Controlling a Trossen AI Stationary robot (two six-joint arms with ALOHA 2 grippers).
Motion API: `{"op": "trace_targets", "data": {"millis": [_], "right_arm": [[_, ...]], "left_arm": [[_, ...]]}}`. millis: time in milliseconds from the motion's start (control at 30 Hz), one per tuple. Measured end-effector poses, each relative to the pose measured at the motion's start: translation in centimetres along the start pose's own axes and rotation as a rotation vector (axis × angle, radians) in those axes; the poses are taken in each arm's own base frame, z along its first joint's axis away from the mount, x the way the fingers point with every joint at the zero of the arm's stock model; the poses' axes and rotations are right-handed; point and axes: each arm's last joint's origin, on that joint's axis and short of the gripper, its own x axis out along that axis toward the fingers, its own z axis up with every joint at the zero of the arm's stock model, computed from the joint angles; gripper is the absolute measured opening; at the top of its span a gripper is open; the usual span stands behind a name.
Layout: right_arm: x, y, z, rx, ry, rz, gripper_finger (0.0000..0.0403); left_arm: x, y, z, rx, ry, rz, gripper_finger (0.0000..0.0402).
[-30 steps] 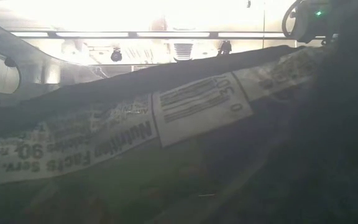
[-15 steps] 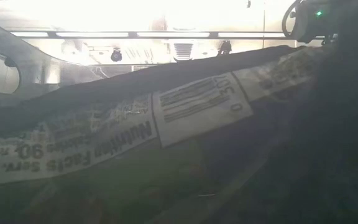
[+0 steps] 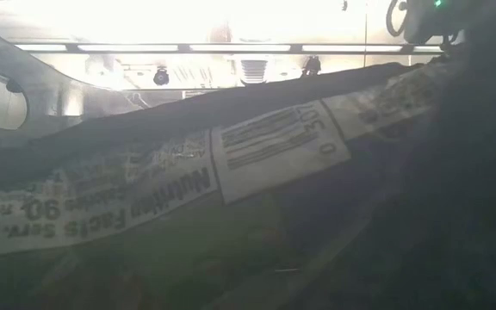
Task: Pick and place Granola Bars by type
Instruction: Put the top yellow granola bar into the top right bin
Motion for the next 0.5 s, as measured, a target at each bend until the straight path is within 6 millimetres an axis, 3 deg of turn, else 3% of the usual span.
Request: {"op": "trace_targets", "data": {"millis": [500], "right_arm": [[-0.02,0.12,-0.08,0.014,0.016,0.043,0.0131]], "left_arm": [[0.00,0.02,0.01,0.003,0.000,0.001,0.0000]]}}
